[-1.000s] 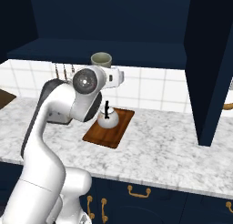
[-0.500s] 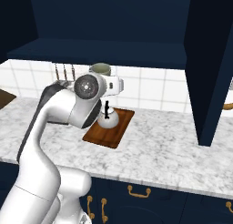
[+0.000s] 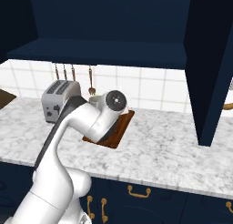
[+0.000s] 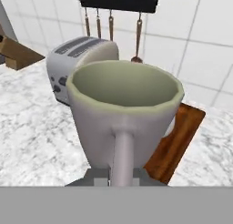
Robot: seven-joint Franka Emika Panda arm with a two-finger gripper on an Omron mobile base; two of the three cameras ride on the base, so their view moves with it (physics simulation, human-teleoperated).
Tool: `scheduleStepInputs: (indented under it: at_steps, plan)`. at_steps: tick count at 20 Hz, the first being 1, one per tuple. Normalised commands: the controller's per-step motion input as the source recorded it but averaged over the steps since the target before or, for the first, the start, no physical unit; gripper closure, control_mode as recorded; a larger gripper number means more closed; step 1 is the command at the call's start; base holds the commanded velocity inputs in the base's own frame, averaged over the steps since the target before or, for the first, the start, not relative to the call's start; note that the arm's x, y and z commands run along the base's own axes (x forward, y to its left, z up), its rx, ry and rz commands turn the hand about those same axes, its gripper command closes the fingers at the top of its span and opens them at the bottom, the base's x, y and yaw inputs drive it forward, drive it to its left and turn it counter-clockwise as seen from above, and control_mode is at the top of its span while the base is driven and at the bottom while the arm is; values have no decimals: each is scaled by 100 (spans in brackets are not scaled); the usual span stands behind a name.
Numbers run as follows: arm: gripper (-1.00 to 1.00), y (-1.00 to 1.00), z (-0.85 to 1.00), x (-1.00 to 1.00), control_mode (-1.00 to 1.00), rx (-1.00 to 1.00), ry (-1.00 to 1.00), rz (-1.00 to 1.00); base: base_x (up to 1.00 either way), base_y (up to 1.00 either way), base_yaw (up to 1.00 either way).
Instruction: Pick the kettle from the counter and place it on the tray. Then pick the mug from the cabinet and place it on the tray. Then close the cabinet doors.
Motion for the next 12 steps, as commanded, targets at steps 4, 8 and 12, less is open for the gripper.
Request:
scheduleStepInputs:
  at_steps: [4,8,12]
  plan:
    - [100,-2,-98,24,-100,1,15,30,0,0,0]
    - [100,0,-85,48,-100,0,9,23,0,0,0]
    - [100,0,-70,51,-100,0,2,16,0,0,0]
